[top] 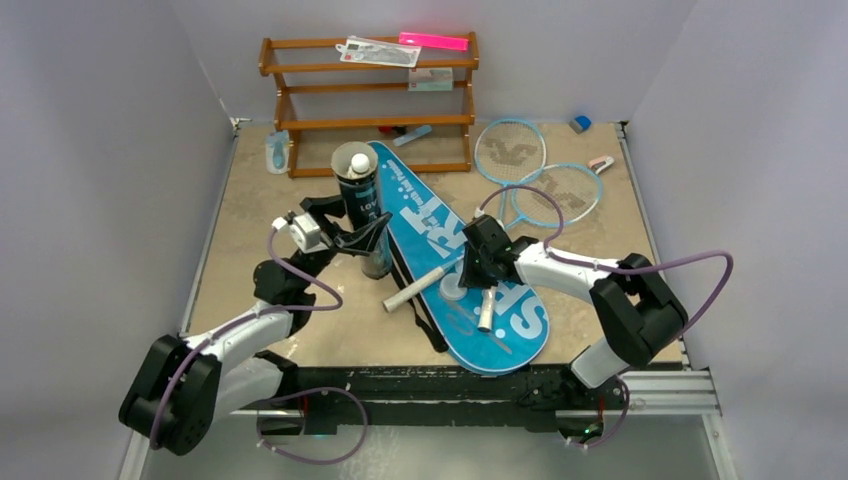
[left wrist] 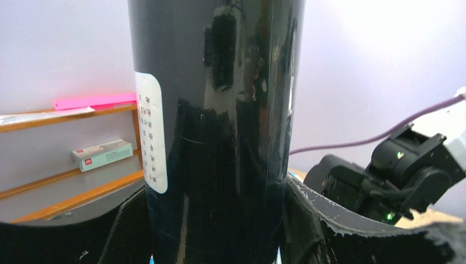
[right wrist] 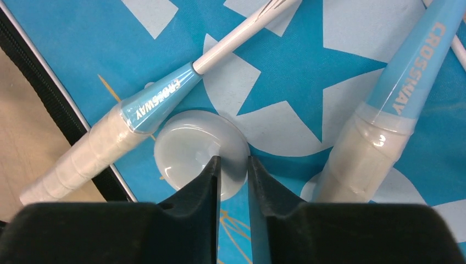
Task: Pack up the badminton gear
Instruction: Place the shuttle tube at the center of the board.
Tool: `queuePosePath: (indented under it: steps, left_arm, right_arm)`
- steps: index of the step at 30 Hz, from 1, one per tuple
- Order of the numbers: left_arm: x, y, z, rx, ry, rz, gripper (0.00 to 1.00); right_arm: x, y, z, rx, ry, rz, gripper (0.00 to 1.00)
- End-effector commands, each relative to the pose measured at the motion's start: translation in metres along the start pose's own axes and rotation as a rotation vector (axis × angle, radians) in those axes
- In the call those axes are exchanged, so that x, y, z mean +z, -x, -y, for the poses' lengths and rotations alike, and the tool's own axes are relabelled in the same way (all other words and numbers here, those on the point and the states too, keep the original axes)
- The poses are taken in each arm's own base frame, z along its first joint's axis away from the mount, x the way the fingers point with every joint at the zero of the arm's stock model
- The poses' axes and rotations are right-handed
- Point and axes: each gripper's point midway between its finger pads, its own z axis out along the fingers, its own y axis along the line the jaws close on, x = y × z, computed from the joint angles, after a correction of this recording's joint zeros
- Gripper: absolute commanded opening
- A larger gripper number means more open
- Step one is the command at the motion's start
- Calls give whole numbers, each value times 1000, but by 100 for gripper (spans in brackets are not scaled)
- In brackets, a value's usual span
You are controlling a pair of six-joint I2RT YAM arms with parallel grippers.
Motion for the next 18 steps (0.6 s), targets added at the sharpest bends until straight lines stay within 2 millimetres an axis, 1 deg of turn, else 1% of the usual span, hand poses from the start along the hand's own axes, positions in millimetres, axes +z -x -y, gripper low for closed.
queuePosePath:
  steps: [1, 2, 4, 8, 12, 15, 18]
  left_arm:
    - [-5, 45, 16, 174, -79, 213, 0]
    - [-8, 37, 13, 175, -65, 187, 0]
    - [-15, 25, 10, 191, -40, 153, 0]
    - [-35, 14, 2, 204, 33, 133, 0]
    - [-49, 1, 3, 188, 51, 107, 1]
    - [-55, -3, 3, 181, 57, 94, 11]
    - [-59, -1, 2, 185, 74, 99, 26]
  right_arm:
    - [2, 0, -4, -23, 22, -6, 20]
    - [0, 2, -5, -31, 24, 3, 16]
    - [-4, 6, -5, -44, 23, 21, 14]
    - [-9, 9, -10, -70, 39, 16, 14]
    - [-16, 11, -10, -96, 43, 26, 14]
    - [-22, 14, -10, -111, 46, 47, 15]
    - [-27, 15, -8, -126, 42, 51, 17]
